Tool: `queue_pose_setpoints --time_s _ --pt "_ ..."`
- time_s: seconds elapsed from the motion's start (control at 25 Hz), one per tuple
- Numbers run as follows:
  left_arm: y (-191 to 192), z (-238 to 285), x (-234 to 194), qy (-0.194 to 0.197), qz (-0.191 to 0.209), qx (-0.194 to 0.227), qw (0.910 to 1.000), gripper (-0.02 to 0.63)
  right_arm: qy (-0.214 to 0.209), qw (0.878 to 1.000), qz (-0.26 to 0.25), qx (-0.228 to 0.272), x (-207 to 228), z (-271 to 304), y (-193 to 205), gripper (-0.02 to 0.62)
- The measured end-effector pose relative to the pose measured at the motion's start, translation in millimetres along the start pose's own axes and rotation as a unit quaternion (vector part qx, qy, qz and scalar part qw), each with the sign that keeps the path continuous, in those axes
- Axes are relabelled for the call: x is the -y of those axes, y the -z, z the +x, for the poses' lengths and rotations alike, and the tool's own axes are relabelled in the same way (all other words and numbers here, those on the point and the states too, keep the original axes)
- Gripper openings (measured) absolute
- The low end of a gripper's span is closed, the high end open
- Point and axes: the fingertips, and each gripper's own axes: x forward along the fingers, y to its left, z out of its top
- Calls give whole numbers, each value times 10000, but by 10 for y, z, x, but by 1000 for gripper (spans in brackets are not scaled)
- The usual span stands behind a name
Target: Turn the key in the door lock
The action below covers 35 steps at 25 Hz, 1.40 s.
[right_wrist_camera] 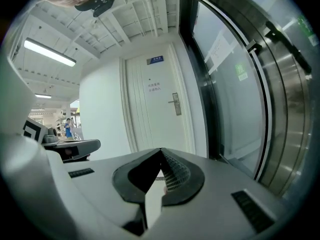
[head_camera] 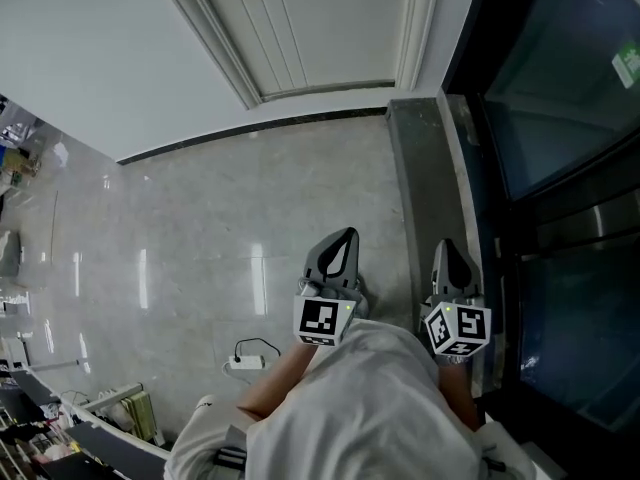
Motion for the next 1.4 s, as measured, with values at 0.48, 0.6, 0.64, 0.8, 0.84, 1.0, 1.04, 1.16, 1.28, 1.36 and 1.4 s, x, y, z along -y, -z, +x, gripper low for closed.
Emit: queue_pose_setpoints --time_s 0.48,0.6,0.64,0.8,0.84,1.0,1.04,1.16,1.28,1.36,1.4 --pt "-221 577 -594 -3 -12 153 9999 9 -28 9998 -205 65 -175 801 -248 2" --pt "-173 725 -671 -33 -3 85 10000 9 -7 9998 -194 -2 -90 975 -240 2" --pt "-149 788 -704 -60 -24 57 10000 9 12 9999 -173 -7 -49 1036 -240 2" --pt "-75 983 -793 -119 -101 -44 9999 9 53 9999 -80 -61 70 1231 -212 2" --pt "-66 1024 -796 -124 -102 -56 9999 9 35 9999 -69 -82 93 1277 -204 2" --pt "-86 1305 -846 -231 -79 -51 9997 9 -78 9999 -64 -72 230 1580 -277 2" --pt "-101 1398 -868 -269 -75 -47 9996 9 -101 9999 -64 -56 275 1683 -313 2" --pt "-156 1662 -912 -331 -25 -56 9994 9 -162 9999 -41 -26 413 1975 -424 2" --pt "-192 1954 -975 -431 55 -106 9990 9 -278 9996 -19 -61 555 2264 -498 2" --pt "-210 2182 -1024 -550 57 -141 9984 9 -343 9993 8 -142 687 2477 -514 2" --pt "-226 2291 -1035 -601 58 -151 9981 9 -366 9992 29 -178 760 2577 -526 2"
